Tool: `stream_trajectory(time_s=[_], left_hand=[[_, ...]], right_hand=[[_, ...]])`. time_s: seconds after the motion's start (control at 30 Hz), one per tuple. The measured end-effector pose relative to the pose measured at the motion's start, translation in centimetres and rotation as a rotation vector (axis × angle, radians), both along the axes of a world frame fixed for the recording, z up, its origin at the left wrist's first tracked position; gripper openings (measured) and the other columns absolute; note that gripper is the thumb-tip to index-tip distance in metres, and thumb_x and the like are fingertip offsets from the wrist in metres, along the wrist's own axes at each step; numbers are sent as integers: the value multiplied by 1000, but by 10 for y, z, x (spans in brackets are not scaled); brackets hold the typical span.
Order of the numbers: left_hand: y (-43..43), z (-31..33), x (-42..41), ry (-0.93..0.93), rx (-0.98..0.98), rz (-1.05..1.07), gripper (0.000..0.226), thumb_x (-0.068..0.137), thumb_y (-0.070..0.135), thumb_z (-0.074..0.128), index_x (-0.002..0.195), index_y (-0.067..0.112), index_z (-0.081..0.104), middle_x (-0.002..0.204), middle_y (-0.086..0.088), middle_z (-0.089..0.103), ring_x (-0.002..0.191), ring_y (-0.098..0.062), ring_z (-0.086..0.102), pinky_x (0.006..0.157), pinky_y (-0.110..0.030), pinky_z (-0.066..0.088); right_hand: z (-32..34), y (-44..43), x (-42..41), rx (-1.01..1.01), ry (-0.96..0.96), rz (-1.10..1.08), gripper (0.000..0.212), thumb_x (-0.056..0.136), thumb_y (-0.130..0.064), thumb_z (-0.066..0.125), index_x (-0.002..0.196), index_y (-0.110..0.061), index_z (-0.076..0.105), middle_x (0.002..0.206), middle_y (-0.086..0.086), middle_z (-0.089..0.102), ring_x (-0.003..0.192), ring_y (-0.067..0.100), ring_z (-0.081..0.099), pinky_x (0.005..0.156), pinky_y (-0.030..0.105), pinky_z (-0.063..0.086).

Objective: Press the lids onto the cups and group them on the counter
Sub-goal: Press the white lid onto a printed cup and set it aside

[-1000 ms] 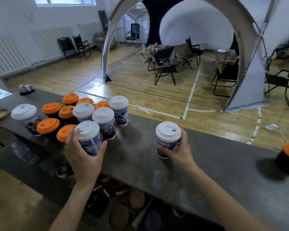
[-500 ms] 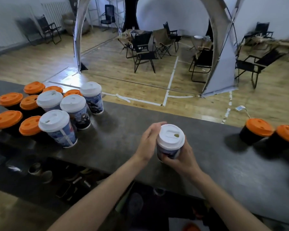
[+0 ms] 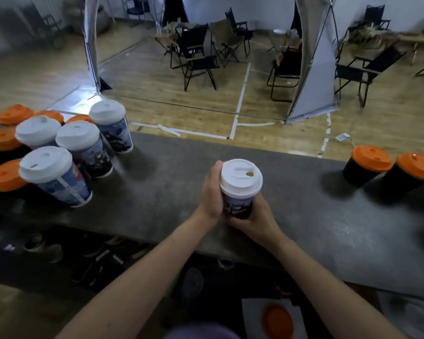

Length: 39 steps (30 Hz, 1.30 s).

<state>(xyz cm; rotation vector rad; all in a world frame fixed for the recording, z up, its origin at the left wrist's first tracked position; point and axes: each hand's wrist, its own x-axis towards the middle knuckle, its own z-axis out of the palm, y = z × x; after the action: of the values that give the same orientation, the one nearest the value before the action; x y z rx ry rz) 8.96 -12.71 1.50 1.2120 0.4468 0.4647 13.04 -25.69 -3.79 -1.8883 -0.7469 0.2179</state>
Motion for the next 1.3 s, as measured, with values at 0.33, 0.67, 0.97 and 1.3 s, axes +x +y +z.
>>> stream_trajectory(time_s=[0.33,0.67,0.97,1.3], left_hand=[[20,28,6,0,77,-246,54,97,35,40,113,-8,70,109,-21,72,103,-26,68,93,-32,52],[13,33,7,167,56,-303,49,110,34,34,97,6,73,90,-2,77,90,-12,71,85,-27,53],[9,38,2,143,73,-244,53,111,33,29,94,7,72,85,2,78,84,-6,72,80,-25,54],[-3,28,7,75,56,-129,48,111,28,33,89,14,73,83,3,76,82,-8,71,77,-25,53]], right_hand=[[7,2,2,24,15,-26,77,69,-14,90,136,-19,53,130,-14,63,123,-9,56,102,21,49],[8,-4,5,15,56,-49,78,66,-14,93,134,-16,56,128,-11,66,119,-2,61,96,20,52],[12,0,4,24,49,-88,70,65,-23,93,124,-25,56,120,-16,66,112,-10,60,92,26,54],[13,2,1,103,51,-94,84,66,-18,96,138,-22,53,137,-19,60,128,-5,55,104,23,48]])
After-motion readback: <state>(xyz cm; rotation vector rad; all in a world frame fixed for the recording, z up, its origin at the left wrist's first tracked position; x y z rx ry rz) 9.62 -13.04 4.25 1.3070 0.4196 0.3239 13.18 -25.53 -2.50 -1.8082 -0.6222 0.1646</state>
